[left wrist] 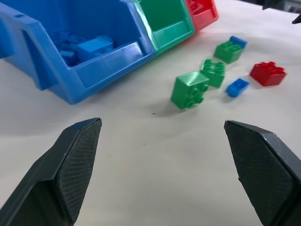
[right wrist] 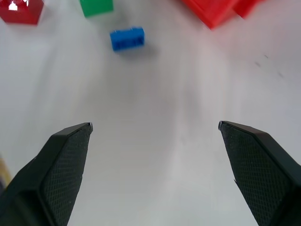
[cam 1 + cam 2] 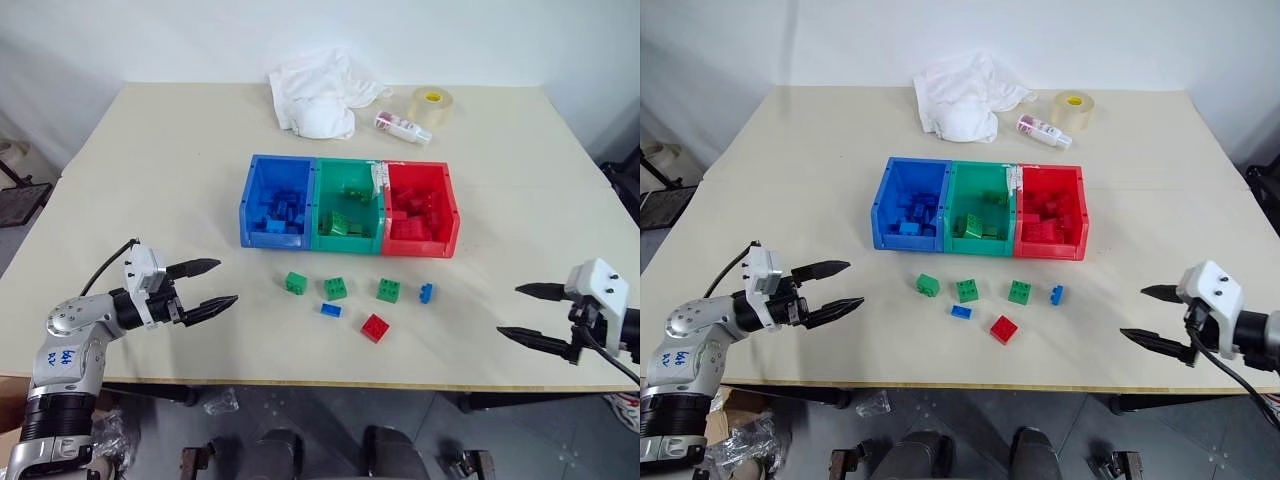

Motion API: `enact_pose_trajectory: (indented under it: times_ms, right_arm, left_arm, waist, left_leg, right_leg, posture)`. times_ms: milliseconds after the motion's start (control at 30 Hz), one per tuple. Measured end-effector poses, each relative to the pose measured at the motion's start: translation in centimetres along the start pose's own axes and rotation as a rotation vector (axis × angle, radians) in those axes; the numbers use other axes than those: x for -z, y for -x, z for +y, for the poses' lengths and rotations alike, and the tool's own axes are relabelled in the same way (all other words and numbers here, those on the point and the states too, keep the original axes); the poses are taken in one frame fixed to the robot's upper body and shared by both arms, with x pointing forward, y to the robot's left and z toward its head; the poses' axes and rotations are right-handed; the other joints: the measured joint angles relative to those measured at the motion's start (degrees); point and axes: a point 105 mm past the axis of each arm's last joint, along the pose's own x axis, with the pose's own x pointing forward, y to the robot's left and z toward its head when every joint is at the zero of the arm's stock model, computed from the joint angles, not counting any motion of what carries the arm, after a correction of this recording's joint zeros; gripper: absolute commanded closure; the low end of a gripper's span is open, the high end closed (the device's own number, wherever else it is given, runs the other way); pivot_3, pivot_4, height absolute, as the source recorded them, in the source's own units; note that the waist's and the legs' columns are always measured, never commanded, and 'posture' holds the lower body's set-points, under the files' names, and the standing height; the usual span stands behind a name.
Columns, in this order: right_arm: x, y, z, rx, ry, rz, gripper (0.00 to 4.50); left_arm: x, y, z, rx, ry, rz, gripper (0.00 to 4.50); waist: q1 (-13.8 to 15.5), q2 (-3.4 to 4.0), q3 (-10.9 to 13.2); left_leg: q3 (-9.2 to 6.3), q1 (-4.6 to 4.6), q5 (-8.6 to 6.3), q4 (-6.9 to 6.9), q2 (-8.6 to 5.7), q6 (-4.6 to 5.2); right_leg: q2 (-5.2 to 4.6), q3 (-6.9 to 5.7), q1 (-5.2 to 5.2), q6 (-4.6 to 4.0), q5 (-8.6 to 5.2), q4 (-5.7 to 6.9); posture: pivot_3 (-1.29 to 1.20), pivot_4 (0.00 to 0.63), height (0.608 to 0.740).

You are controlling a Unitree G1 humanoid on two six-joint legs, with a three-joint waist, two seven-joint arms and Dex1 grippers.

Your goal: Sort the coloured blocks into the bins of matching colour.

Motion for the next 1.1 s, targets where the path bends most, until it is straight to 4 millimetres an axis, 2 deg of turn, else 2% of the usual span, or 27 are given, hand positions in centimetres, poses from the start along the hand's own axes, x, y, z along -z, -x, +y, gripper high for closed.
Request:
enact_pose_trajectory:
  times_ms: [133,333,500,633,733,967,1000,1100]
  right_arm:
    - [-1.7,-1.3,0.7,-0.052,0.027,-0.020,0.00]
    - [-4.5,-6.1,1.7,-0.160,0.045,-0.113,0.00]
    - [-3.9,-9.5,1.8,-0.210,0.014,-0.108,0.00]
    - [-2.9,-11.3,2.4,-0.244,0.021,-0.076,0.00]
    - [-2.8,-11.6,2.3,-0.242,0.028,-0.087,0.58]
    - [-2.7,-11.7,2.2,-0.225,0.015,-0.101,2.88]
    - [-2.7,-11.6,2.2,-0.221,0.014,-0.103,3.08]
    - [-3.7,-11.2,2.0,-0.198,0.023,-0.140,3.07]
  left_arm:
    - [0.1,-0.1,-0.2,0.014,-0.004,-0.005,0.06]
    - [0.5,-0.4,-0.8,0.028,-0.001,0.000,0.06]
    - [0.8,-0.5,-2.0,0.032,0.001,-0.005,0.06]
    - [0.5,-0.6,-2.7,0.032,-0.007,-0.014,0.06]
    - [0.7,-0.5,-2.8,0.021,-0.002,-0.011,0.00]
    - [0.3,-0.5,-2.9,0.023,-0.008,-0.023,0.00]
    - [0.3,-0.6,-2.9,0.023,-0.010,-0.025,0.00]
    - [0.0,-0.7,-2.7,0.025,-0.018,-0.033,0.00]
  waist:
    - [-0.3,0.00,0.0]
    - [-0.5,-0.01,0.0]
    - [-0.1,-0.01,0.0]
    - [0.0,0.00,0.0]
    - [-0.1,0.00,0.0]
    - [-0.1,0.00,0.0]
    - [-0.1,0.00,0.0]
    - [-0.1,0.02,0.1]
  left_leg:
    - [0.01,0.01,-0.01,0.00,0.08,-0.02]
    - [-0.05,-0.02,-0.02,0.01,0.08,-0.04]
    - [-0.15,-0.05,-0.03,0.03,0.02,-0.02]
    - [-0.15,-0.06,-0.03,0.07,0.02,-0.02]
    - [-0.13,-0.03,-0.03,0.10,0.03,-0.02]
    - [-0.14,-0.04,-0.04,0.13,0.03,-0.03]
    - [-0.14,-0.04,-0.04,0.13,0.03,-0.03]
    - [-0.13,-0.04,-0.04,0.13,0.02,-0.03]
  right_leg:
    - [0.02,-0.01,0.00,0.00,0.00,-0.01]
    - [0.01,-0.04,-0.02,0.00,0.00,-0.02]
    - [-0.01,-0.09,-0.01,0.00,0.00,0.00]
    - [-0.01,-0.09,-0.01,0.00,0.00,0.01]
    - [0.01,-0.09,0.02,0.00,0.00,0.02]
    - [0.01,-0.10,0.02,0.00,0.00,0.03]
    - [0.01,-0.10,0.02,0.00,0.00,0.03]
    - [0.01,-0.09,0.02,0.00,0.00,0.02]
  posture:
    - [0.00,0.150,0.740]
    - [0.00,0.150,0.740]
    - [0.00,0.150,0.740]
    - [0.00,0.150,0.740]
    - [0.00,0.150,0.740]
    - [0.00,0.150,0.740]
    - [0.00,0.150,0.740]
    - [0.00,0.150,0.740]
